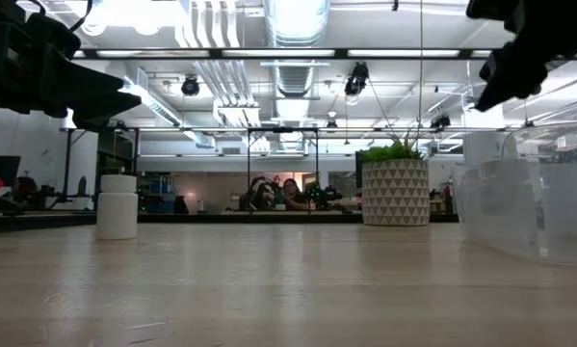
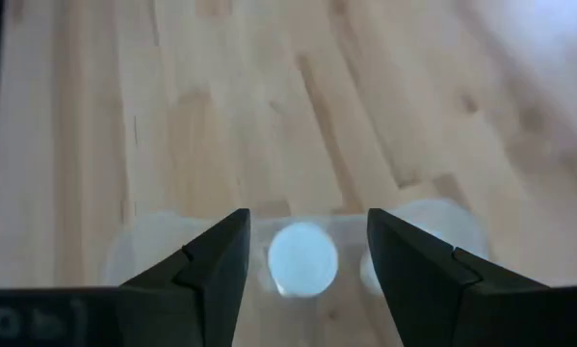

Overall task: Pick and place pill bottles into a basket
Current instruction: Put the white medicine bottle into the transparent bin

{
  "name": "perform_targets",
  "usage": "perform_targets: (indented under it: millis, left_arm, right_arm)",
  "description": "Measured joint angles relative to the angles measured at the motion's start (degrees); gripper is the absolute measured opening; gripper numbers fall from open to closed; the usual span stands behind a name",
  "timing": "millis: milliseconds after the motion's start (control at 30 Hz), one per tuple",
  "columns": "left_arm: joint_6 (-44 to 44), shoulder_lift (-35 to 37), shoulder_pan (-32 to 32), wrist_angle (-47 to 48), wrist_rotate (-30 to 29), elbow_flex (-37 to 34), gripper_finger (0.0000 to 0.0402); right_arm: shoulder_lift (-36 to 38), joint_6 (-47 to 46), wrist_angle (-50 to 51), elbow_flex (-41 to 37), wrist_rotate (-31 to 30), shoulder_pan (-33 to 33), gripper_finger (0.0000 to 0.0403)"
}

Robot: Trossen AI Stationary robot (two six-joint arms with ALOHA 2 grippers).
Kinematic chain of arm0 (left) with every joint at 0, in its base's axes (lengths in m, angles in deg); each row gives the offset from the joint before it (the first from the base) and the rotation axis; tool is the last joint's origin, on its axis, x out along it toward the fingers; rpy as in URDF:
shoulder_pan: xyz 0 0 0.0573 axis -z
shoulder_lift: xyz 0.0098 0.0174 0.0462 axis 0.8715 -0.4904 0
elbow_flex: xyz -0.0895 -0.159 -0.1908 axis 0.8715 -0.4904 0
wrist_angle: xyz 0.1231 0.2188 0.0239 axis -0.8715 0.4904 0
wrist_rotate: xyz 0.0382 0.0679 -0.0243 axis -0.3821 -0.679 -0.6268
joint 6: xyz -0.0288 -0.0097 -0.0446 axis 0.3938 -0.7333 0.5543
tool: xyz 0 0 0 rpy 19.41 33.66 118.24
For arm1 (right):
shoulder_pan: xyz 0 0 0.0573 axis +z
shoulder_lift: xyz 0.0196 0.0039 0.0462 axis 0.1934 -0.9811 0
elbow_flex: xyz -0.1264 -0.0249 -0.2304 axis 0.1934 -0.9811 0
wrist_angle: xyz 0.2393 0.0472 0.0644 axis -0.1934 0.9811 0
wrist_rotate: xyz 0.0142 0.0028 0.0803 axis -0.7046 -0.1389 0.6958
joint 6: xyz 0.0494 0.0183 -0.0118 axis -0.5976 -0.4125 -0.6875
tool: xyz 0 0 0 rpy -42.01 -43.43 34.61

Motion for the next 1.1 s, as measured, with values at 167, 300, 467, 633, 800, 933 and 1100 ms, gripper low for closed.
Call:
perform_targets:
  millis: [167,300,467,633,800,933,1100]
  left_arm:
    - [-0.02,0.00,-0.02,-0.01,-0.02,0.02,0.0222]
    - [-0.02,0.00,-0.01,0.00,-0.02,0.00,0.0222]
    - [-0.02,0.00,-0.02,0.00,-0.02,0.00,0.0222]
    - [-0.01,0.00,-0.02,-0.01,-0.01,0.00,0.0222]
    - [-0.02,0.00,-0.02,0.00,0.00,0.00,0.0222]
    - [-0.02,0.00,-0.01,-0.01,-0.01,0.00,0.0222]
    - [-0.02,0.00,-0.02,0.00,-0.02,0.00,0.0222]
  right_arm:
    - [9.13,1.04,-1.65,-0.05,-10.24,0.50,0.0201]
    - [18.31,4.44,-4.10,-0.45,-17.68,1.03,0.0201]
    - [27.89,7.39,-6.99,-1.76,-17.56,1.03,0.0201]
    - [34.59,8.69,-6.89,-3.39,-17.15,1.03,0.0201]
    - [39.73,10.00,-7.63,-6.30,-15.34,1.03,0.0201]
    - [44.12,11.61,-11.31,-9.67,-13.57,1.03,0.0201]
    - [50.56,15.25,-21.70,-15.59,-9.87,1.03,0.0201]
